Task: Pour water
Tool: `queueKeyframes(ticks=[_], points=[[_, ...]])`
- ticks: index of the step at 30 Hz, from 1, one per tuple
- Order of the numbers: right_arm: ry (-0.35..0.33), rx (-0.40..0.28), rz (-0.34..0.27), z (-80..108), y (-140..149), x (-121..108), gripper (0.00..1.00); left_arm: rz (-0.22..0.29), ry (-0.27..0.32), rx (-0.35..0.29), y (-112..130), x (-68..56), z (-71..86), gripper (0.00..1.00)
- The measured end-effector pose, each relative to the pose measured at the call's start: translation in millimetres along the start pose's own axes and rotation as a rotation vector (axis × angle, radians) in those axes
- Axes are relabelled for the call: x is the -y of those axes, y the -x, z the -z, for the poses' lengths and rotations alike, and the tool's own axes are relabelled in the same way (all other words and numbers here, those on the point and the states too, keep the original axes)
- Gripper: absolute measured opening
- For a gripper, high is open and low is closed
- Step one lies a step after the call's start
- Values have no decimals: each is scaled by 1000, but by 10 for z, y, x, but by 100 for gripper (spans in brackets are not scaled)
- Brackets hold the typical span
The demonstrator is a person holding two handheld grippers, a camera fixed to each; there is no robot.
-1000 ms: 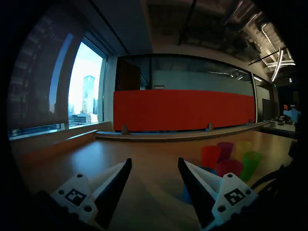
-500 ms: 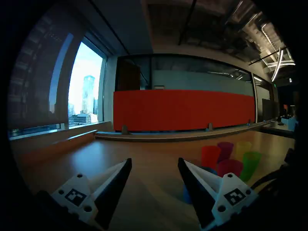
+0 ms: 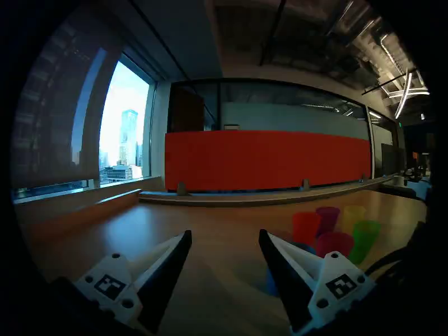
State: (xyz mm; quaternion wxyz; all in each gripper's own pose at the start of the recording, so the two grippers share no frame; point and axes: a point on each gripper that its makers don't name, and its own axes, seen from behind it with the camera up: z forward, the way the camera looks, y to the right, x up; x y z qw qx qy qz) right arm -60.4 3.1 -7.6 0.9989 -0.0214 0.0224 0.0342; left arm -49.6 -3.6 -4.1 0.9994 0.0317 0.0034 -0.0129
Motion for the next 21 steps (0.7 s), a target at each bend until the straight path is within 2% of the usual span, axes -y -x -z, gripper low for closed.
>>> queueKeyframes(ticks=[14, 21], points=[[1, 53, 19, -37, 138, 44, 99, 0, 0, 0, 3, 4, 7, 88], [5, 57, 19, -38, 135, 50, 99, 0, 0, 0, 1, 4, 8, 88]])
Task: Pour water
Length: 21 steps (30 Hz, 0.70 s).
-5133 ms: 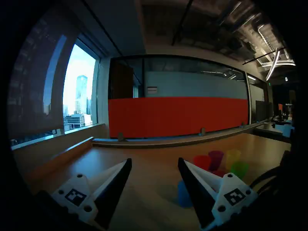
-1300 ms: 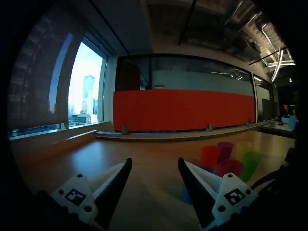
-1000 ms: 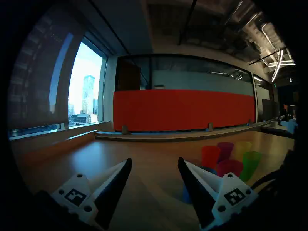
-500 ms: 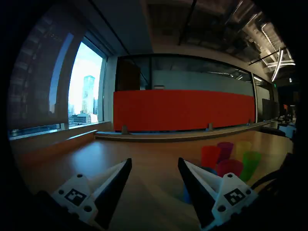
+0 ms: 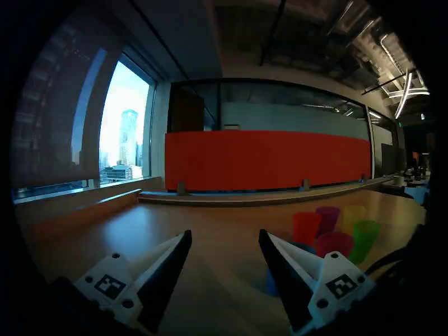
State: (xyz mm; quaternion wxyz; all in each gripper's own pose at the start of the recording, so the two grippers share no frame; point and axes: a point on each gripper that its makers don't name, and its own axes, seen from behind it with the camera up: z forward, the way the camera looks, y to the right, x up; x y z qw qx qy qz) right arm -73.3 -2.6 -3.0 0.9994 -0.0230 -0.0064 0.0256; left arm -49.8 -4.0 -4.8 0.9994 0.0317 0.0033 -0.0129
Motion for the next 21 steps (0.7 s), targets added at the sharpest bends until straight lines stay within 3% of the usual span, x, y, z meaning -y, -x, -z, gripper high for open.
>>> queueKeyframes(ticks=[21], points=[[0, 5, -1, -9, -22, 15, 99, 0, 0, 0, -4, -5, -2, 88]])
